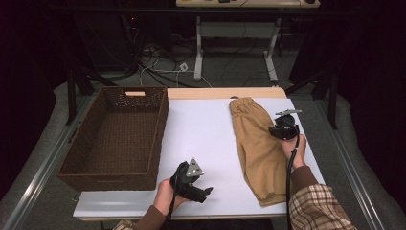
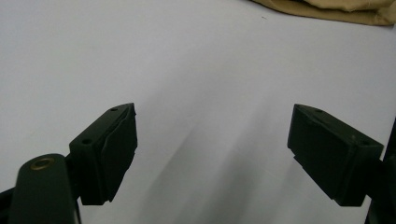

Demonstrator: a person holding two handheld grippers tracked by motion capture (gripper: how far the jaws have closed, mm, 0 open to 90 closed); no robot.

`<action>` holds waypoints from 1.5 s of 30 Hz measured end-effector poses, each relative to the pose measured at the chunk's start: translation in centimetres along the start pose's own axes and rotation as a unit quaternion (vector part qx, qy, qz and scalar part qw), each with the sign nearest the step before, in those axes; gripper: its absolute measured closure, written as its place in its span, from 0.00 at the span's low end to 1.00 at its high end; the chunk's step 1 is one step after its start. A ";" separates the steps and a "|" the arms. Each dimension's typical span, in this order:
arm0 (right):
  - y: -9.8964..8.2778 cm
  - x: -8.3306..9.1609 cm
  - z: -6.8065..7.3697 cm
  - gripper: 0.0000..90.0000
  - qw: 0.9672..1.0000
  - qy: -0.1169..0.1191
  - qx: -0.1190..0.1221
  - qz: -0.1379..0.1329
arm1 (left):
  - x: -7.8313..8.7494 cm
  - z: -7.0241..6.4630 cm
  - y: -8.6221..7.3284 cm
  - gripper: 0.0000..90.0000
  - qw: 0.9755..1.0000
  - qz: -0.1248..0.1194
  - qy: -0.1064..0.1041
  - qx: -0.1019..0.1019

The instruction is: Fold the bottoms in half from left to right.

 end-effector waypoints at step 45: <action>-1.2 0.3 12.4 0.96 0.981 0.167 0.087 0.034 | 0.0 0.1 0.0 0.18 1.000 0.002 0.005 0.000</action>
Point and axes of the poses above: each handheld gripper's, and its own axes: x roughly backward along the jaws, y roughly out of its top, z roughly to its left, the point moved 7 cm from there along -x, roughly forward along the jaws, and after that the axes turned 7 degrees about y, right-handed, at the moved point
